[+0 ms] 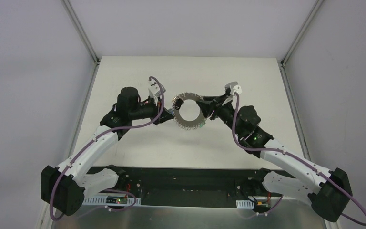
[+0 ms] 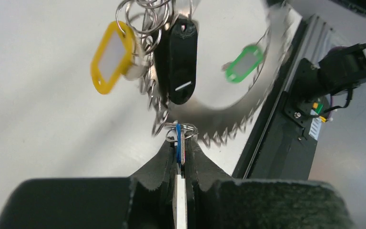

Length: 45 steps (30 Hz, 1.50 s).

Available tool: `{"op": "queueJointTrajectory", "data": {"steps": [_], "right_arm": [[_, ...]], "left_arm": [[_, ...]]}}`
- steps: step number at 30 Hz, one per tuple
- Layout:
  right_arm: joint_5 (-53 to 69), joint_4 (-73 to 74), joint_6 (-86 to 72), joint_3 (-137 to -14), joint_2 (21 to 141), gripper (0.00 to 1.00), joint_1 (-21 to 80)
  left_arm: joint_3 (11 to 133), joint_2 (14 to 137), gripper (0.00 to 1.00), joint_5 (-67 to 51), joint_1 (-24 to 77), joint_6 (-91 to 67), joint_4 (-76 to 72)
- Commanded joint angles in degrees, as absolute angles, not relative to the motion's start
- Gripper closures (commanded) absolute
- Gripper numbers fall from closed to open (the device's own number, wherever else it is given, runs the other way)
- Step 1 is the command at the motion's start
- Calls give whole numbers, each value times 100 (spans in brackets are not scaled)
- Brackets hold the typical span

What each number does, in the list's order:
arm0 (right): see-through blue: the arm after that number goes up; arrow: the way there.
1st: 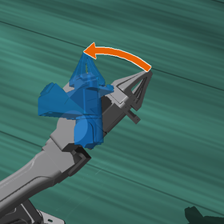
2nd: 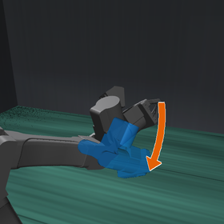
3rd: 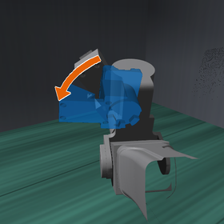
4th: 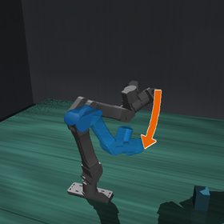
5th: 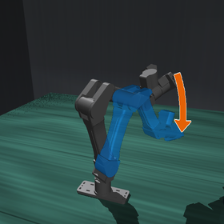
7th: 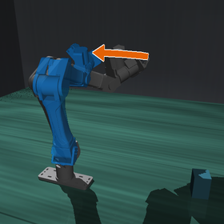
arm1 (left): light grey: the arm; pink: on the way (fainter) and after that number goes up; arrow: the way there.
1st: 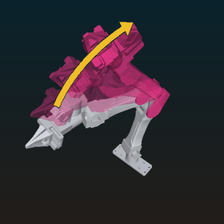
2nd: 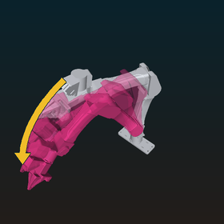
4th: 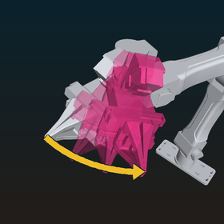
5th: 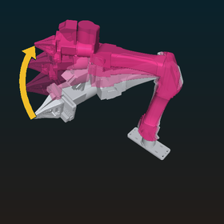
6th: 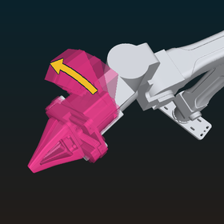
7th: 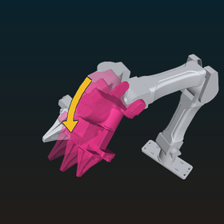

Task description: Remove the keys from the keyring

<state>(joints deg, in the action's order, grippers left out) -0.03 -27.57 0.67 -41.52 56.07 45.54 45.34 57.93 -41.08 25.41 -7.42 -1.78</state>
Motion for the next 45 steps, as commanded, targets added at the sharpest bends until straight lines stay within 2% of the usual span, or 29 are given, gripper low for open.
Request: {"op": "queueJointTrajectory", "data": {"steps": [1,4,7,11,19,25,34,39,45], "right_arm": [[-1270,-3216,-476,-3452,5216,51,4526],[-1350,-3212,-560,-2909,4858,44,4526],[-1249,-3165,-478,-2443,4459,43,4524],[-514,-3132,-85,-2211,4144,45,4513],[1155,-3023,661,-2431,4264,47,4518],[2033,-3457,798,-2453,4574,50,4522],[2666,-4133,644,-2572,5001,51,4532],[2967,-4855,285,-2556,5342,59,4548],[3251,-5280,111,-2495,5609,61,4641]], "left_arm": [[5184,6199,100,-3606,2496,-198,1267],[5665,6463,100,-3045,2606,347,2173],[6142,6647,100,-2351,2956,869,3033],[6728,6866,100,-1459,3714,1521,3839],[7295,6952,100,-335,4374,2155,4448],[7549,6954,100,-323,4713,2615,4711],[7366,6859,100,112,5333,3701,4671],[6848,6438,100,-374,5354,3746,3831],[5783,5657,100,-1089,5353,3802,2544]]}}
